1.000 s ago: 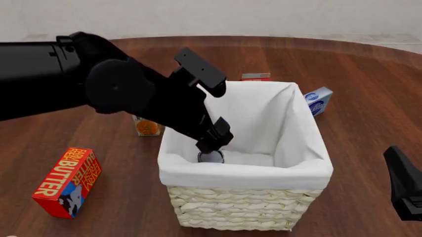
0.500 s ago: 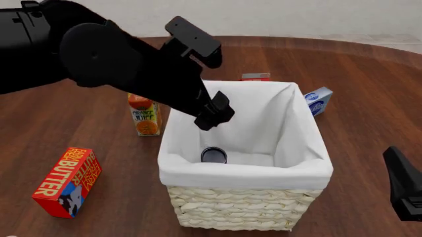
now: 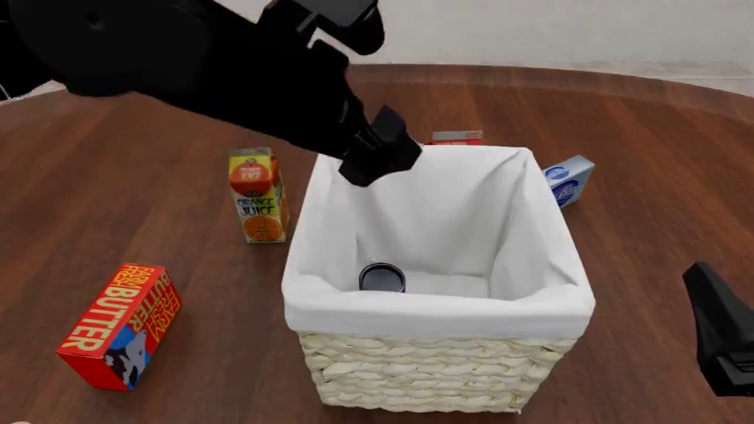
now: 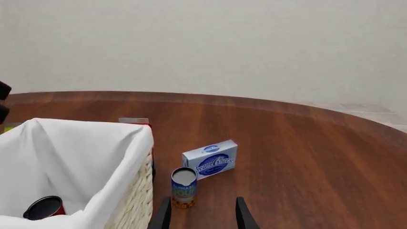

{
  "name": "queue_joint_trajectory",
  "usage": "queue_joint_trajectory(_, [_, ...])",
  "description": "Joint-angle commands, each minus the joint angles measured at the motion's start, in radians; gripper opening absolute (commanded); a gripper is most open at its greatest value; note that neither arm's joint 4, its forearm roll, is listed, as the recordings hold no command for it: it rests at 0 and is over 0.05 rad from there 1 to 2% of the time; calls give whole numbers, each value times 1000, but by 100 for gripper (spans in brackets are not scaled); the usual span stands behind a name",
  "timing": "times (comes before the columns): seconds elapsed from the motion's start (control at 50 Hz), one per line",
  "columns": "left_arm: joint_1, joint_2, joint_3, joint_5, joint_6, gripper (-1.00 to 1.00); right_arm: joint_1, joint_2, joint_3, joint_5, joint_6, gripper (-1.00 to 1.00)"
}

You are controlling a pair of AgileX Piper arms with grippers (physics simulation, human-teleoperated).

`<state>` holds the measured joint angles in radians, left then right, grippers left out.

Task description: Pick up the alphabet soup and the tomato sauce, and put them in the basket.

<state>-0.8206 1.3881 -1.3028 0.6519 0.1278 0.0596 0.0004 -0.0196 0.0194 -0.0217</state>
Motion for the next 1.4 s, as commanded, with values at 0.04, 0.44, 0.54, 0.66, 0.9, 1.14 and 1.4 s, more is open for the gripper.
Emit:
queue_joint_trajectory(0.04, [-2, -28, -26, 1, -7, 100, 1, 0, -1, 0, 0, 100])
queue_joint_trajectory(0.44, [-13, -114, -35, -113, -71, 100, 7, 1, -11, 26, -13, 100])
queue_joint_trajectory(0.54, [-26, -139, -18, -139, -85, 100, 5, 21, -15, -1, 10, 100])
queue_joint_trajectory(0.66, [-22, -182, -18, -173, -101, 100, 6, 1, -11, -2, 27, 100])
queue_joint_trajectory(0.9, [-15, -275, 3, -283, -191, 100, 12, 2, -8, 3, 3, 100])
queue_joint_trajectory(1.14, [-21, -319, 13, -372, -247, 100, 12, 1, -9, 3, 2, 100])
queue_joint_trajectory(1.4, [-33, -359, 48, -455, -304, 100, -1, 1, -8, 7, -7, 100])
